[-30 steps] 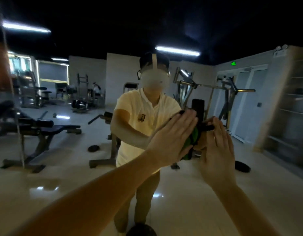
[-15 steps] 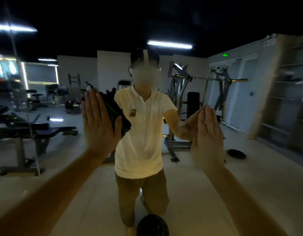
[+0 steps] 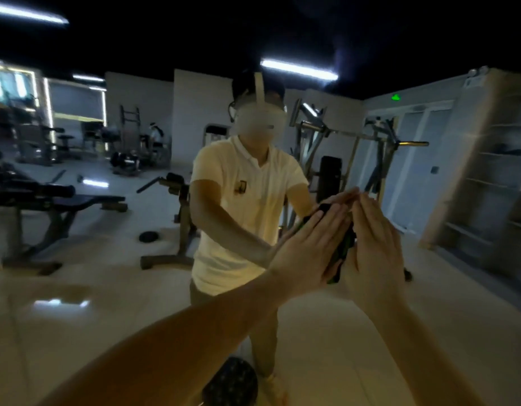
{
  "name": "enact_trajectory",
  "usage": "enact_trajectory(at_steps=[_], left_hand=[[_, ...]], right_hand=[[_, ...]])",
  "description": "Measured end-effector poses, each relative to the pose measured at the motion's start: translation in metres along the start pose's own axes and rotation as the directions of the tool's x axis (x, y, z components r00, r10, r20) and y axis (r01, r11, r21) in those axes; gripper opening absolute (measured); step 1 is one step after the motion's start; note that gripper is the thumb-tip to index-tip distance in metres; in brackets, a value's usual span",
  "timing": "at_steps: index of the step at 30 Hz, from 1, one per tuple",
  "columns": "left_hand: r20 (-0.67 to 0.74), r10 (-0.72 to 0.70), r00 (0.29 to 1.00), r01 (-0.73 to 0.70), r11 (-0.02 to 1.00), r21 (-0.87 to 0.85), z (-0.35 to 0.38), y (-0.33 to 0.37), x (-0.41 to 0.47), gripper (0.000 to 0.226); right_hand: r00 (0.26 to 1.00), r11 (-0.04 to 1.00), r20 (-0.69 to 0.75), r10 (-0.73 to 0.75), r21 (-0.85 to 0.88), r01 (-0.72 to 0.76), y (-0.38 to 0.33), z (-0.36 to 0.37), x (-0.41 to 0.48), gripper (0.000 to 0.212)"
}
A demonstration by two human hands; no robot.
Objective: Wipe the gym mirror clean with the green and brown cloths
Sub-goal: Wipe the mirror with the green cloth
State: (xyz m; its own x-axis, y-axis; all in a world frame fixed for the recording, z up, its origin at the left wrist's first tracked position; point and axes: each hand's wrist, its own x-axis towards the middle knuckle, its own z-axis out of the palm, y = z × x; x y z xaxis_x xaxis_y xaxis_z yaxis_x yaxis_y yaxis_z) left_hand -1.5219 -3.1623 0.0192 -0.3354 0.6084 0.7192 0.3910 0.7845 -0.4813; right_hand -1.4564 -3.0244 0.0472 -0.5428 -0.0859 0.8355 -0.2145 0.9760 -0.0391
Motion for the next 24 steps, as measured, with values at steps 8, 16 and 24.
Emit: enact_trajectory(at_steps=[8, 16, 24], left_hand=[[-0.120, -0.419, 0.900, 0.401, 0.904, -0.146, -0.036, -0.104, -0.081, 0.082], [-0.189, -0.869, 0.458, 0.864, 0.485, -0.139, -0.003, -0.122, -0.181, 0.073], [-0.112, -0.358, 0.927, 0.327, 0.917, -0.229, 0.042, 0.049, -0.075, 0.075]], right_hand=[[0.986, 0.976, -0.043, -0.162, 0.143, 0.166, 0.001, 0.014, -0.023, 0.073], [0.987, 0.961, -0.037, -0.158, 0.224, 0.162, 0.006, 0.046, -0.059, 0.061], [0.982, 0.975, 0.086, -0.168, 0.164, 0.152, 0.043, 0.046, -0.090, 0.059]])
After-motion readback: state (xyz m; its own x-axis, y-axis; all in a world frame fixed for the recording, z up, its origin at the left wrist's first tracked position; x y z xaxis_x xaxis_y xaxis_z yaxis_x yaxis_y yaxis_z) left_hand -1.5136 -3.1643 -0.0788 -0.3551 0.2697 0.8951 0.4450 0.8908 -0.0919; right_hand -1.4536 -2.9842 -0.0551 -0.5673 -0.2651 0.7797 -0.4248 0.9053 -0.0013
